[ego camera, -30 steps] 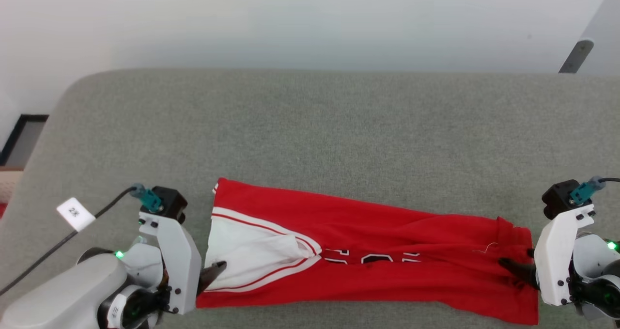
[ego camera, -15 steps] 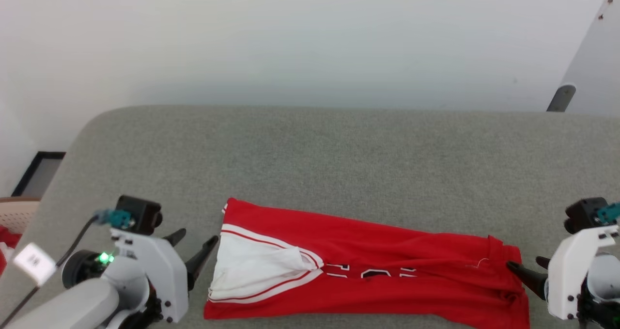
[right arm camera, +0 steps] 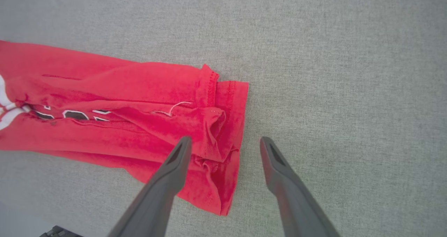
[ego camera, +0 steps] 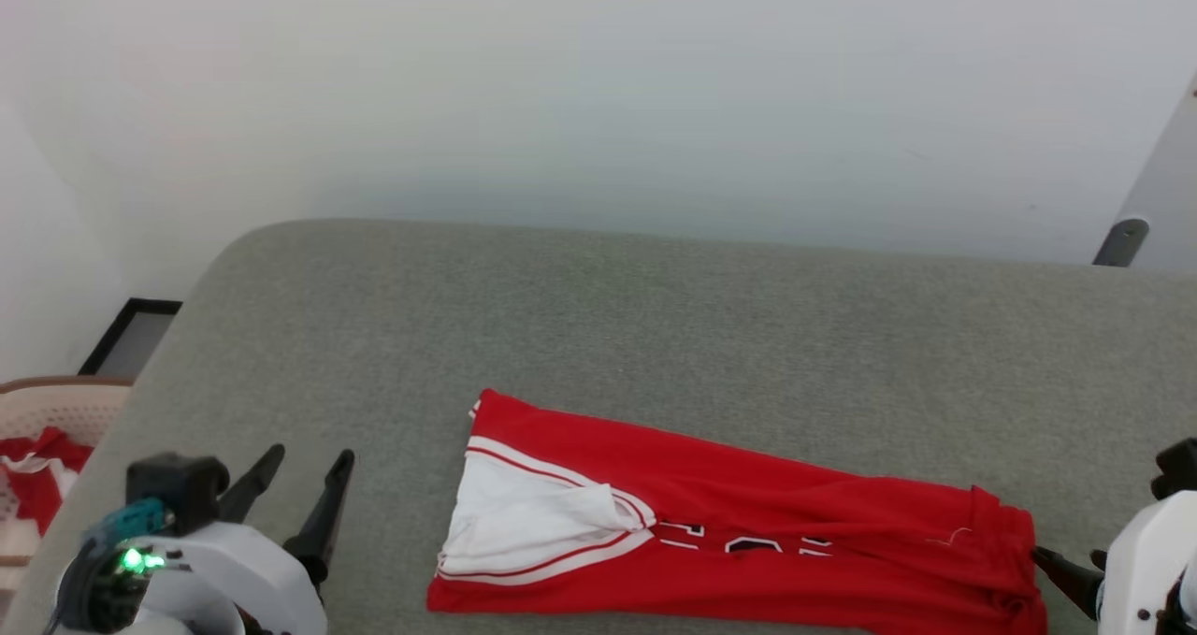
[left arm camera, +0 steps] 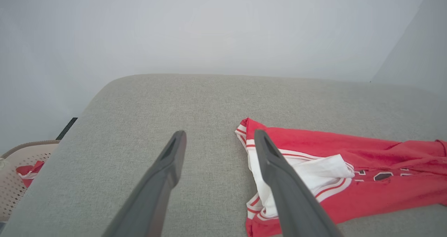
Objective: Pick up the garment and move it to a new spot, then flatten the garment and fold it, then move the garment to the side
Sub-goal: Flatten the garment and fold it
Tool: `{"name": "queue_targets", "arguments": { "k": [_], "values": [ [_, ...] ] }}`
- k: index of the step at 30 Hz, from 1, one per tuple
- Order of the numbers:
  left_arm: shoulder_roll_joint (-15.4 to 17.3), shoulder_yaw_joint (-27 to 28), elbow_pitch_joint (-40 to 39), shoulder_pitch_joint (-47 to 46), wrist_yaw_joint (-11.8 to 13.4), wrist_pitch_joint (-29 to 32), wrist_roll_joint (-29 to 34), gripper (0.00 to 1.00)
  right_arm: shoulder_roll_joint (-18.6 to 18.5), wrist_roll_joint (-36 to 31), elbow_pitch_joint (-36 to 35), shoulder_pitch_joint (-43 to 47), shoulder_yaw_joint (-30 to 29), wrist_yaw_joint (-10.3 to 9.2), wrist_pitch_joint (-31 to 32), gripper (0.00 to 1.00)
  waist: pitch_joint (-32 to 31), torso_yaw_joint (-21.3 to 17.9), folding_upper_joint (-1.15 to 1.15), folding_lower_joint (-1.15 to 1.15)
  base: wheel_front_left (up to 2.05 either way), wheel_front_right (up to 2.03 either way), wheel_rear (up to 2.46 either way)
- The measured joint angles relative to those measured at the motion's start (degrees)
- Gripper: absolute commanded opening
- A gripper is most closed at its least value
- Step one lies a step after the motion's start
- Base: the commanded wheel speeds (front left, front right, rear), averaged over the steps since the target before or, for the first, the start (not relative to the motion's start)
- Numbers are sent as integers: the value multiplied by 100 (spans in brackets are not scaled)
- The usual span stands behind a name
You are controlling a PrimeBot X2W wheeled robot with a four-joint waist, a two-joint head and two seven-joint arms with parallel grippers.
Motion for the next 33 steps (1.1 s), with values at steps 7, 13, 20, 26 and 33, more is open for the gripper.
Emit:
{"name": "queue_targets", "arguments": {
  "k": [7, 13, 20, 26, 33],
  "values": [
    [-304, 769, -67, 693, 115, -65, 389, 100, 9, -90, 457, -76, -99, 0, 143, 100, -3, 220, 0, 0, 0, 0, 0],
    [-682, 1483, -57, 1273, 4, -69, 873, 100, 10, -127, 944, -327, -53, 1, 294, 100, 55, 393, 0, 0, 0, 0, 0],
    [-1131, 2245, -3, 1809, -185, -69, 1448, 100, 64, -147, 1515, -559, 87, 0, 292, 100, 137, 583, 0, 0, 0, 0, 0],
    [-1402, 2740, 49, 2158, -401, -69, 1788, 100, 136, -157, 1982, -708, 205, 0, 214, 100, 210, 715, 0, 0, 0, 0, 0],
    [-1750, 3112, 89, 2351, -620, -70, 2001, 100, 97, -132, 2290, -879, 504, -4, 129, 0, 281, 816, 0, 0, 0, 0, 0]
  ]
}}
